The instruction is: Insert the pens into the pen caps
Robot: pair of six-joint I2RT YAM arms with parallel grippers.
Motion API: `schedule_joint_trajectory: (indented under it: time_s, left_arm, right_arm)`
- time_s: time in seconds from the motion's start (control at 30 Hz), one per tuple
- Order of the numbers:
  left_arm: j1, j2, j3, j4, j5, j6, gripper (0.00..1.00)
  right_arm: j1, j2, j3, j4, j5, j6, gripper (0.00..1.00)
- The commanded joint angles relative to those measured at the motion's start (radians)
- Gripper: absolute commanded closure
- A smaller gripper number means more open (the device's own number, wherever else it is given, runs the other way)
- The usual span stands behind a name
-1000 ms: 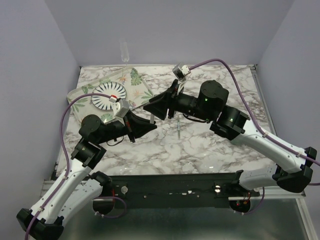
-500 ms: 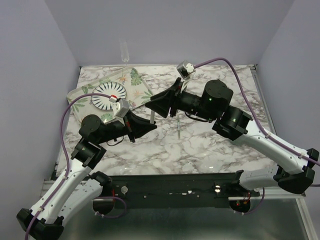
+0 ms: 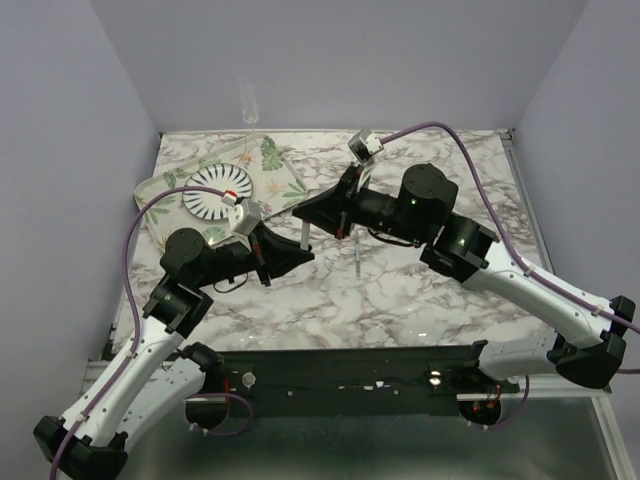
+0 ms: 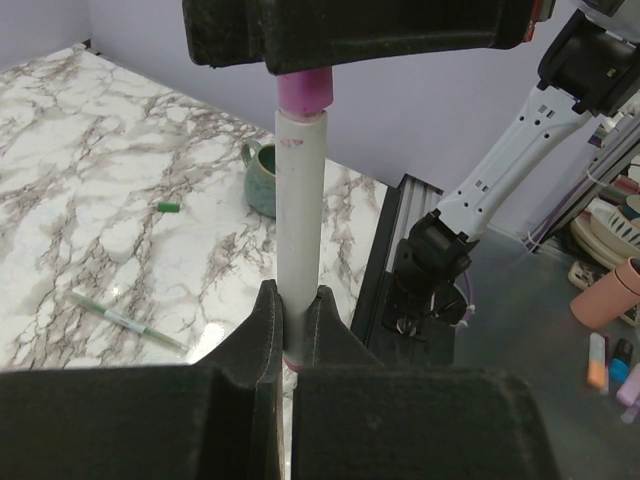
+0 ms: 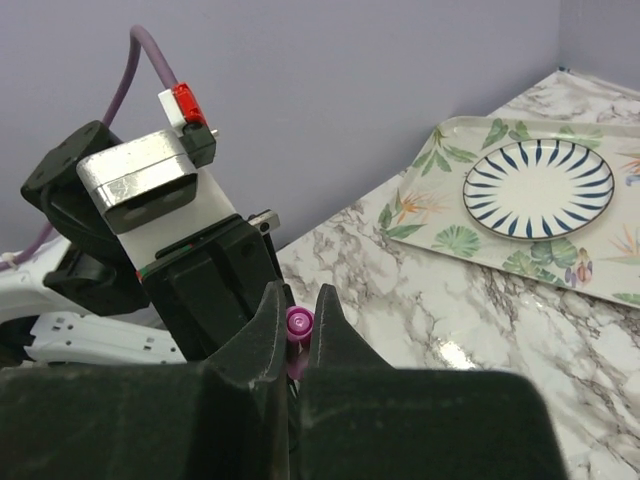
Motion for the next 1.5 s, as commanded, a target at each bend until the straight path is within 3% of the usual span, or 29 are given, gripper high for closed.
schedule_joint_trajectory:
  time_s: [0.0,0.23,0.37,0.6,0.73,0.97,1.47]
  left_arm:
    - [-0.006,-0.007,-0.002,0.043,0.023,0.008,1.00]
    - [-0.006,-0.003,0.001,0.085,0.028,0.010,1.00]
    - [-0.006,0.034,0.023,0.091,0.051,-0.007,1.00]
    - [-0.006,0.053,0.041,0.089,-0.078,0.031,1.00]
    - [-0.006,0.052,0.055,0.079,-0.173,0.076,1.00]
    - [-0.006,0.114,0.104,0.082,-0.214,0.094,1.00]
    - [0.010,0.255,0.251,0.095,-0.204,0.082,1.00]
  right_arm:
    - [0.002,-0.010,-0.056,-0.035,-0.061,-0.028,0.99]
    - [0.002,-0.012,-0.086,-0.089,-0.206,-0.107,0.99]
    - [0.001,-0.007,-0.105,-0.152,-0.188,-0.151,0.99]
    - [0.002,-0.007,-0.126,-0.205,-0.165,-0.148,0.99]
    - [0.002,-0.021,-0.192,-0.186,-0.166,-0.104,0.99]
    - [0.002,-0.044,-0.296,-0.166,-0.124,-0.045,0.99]
    - [0.024,-0.105,-0.500,-0.065,-0.150,0.025,0.99]
